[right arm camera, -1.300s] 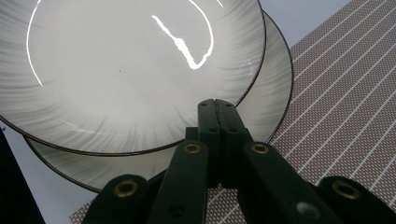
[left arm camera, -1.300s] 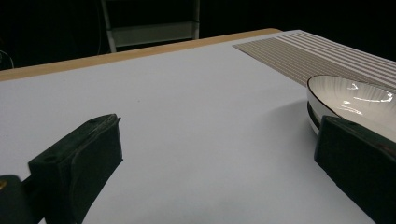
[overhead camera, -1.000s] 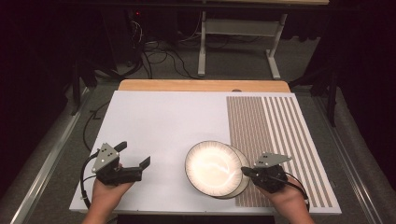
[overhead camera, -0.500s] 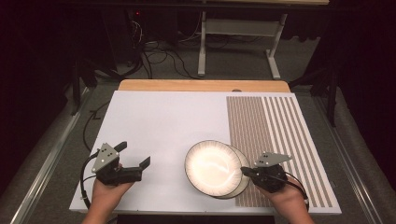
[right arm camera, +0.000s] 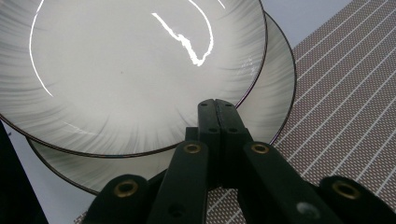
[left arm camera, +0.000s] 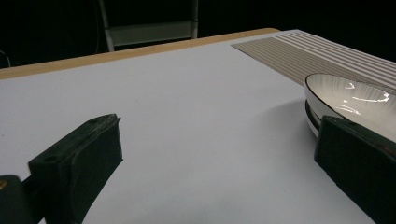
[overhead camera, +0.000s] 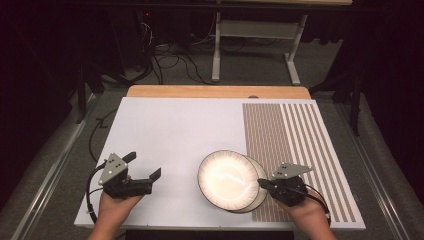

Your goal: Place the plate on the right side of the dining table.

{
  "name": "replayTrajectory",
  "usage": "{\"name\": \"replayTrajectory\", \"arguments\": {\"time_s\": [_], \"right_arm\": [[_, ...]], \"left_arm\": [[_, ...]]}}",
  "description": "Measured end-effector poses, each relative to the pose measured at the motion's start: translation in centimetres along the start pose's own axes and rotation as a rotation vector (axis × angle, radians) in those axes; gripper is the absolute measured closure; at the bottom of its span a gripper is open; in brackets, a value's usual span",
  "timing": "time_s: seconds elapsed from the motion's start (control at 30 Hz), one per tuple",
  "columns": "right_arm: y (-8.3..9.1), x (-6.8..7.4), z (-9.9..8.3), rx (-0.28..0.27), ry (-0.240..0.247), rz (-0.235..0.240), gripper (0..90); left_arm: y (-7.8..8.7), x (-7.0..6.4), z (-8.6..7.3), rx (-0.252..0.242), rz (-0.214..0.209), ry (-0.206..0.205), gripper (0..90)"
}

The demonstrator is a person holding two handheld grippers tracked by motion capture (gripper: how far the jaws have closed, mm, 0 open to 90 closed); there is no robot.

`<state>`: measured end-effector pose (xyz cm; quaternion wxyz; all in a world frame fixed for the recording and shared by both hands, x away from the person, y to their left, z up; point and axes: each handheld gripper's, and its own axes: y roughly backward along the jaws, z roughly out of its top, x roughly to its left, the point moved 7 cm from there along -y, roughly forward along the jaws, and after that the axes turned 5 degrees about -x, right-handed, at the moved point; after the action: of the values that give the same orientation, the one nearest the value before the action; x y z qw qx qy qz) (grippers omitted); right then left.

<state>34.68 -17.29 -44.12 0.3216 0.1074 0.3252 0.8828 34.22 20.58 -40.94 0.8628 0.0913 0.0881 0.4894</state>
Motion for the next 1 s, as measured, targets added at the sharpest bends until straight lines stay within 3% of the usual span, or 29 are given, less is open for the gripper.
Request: {"name": "replayTrajectory", "arguments": {"time_s": [0.53, 0.73, 1.0], "right_arm": [[-1.3, 1.7, 0.5, 0.019, 0.033, 0.031, 90.0], [-1.6, 2.1, 0.7, 0.018, 0.049, 0.035, 90.0], [-1.5, 2.1, 0.7, 0.014, 0.053, 0.031, 90.0]], "left_arm": [[0.1, -0.2, 0.2, -0.010, -0.014, 0.004, 1.5], [0.0, -1.2, 0.9, -0.029, -0.048, 0.005, 1.6], [-1.2, -3.8, 2.3, -0.025, -0.103, -0.020, 1.5]]}}
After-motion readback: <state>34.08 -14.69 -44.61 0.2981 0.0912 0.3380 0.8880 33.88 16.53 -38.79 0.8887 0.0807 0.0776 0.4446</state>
